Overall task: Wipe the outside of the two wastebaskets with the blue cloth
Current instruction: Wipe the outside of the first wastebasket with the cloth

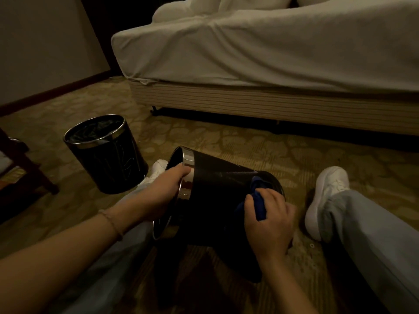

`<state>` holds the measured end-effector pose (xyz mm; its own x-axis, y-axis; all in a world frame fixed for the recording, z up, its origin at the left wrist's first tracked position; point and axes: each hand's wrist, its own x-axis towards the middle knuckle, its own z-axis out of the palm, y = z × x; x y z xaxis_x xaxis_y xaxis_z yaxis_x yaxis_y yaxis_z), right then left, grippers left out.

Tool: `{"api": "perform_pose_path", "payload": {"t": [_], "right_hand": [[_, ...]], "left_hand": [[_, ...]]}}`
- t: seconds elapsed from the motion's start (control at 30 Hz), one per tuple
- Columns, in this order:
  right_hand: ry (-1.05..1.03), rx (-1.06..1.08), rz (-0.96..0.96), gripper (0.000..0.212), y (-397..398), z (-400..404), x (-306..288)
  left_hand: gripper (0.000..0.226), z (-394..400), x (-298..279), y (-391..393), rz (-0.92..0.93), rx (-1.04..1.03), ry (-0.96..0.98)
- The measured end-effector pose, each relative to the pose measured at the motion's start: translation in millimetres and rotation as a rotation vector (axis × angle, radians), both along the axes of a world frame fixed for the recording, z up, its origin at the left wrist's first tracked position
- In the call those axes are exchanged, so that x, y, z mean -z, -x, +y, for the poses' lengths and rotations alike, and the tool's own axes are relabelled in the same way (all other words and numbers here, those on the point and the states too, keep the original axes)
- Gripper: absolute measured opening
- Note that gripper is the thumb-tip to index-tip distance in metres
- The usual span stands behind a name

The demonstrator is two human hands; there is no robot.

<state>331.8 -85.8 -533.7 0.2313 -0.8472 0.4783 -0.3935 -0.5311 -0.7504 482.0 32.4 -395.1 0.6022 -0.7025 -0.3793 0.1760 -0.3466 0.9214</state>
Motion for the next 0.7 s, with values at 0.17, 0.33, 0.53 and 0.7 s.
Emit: {"api": "perform_pose_path", "payload": {"t": [0.17, 0.33, 0.53, 0.7], "right_hand": [[0.071, -0.065, -0.007, 0.04, -3, 10, 5], [0.147, -0.072, -0.031, 0.036, -13, 40, 5], [0.396, -0.213, -0.107, 0.028, -22, 77, -10], [0.452, -0.208, -0.176, 0.028, -17, 71, -24]], "left_hand": [[0.051, 2, -2, -20, 0.156, -0.149, 0.009], [0.05, -3, 13, -26, 0.051, -0.309, 0.002], [0.042, 3, 29, 7, -0.462, -0.25, -0.055], [0.044, 9, 34, 38, -0.616, -0.098, 0.102]]}}
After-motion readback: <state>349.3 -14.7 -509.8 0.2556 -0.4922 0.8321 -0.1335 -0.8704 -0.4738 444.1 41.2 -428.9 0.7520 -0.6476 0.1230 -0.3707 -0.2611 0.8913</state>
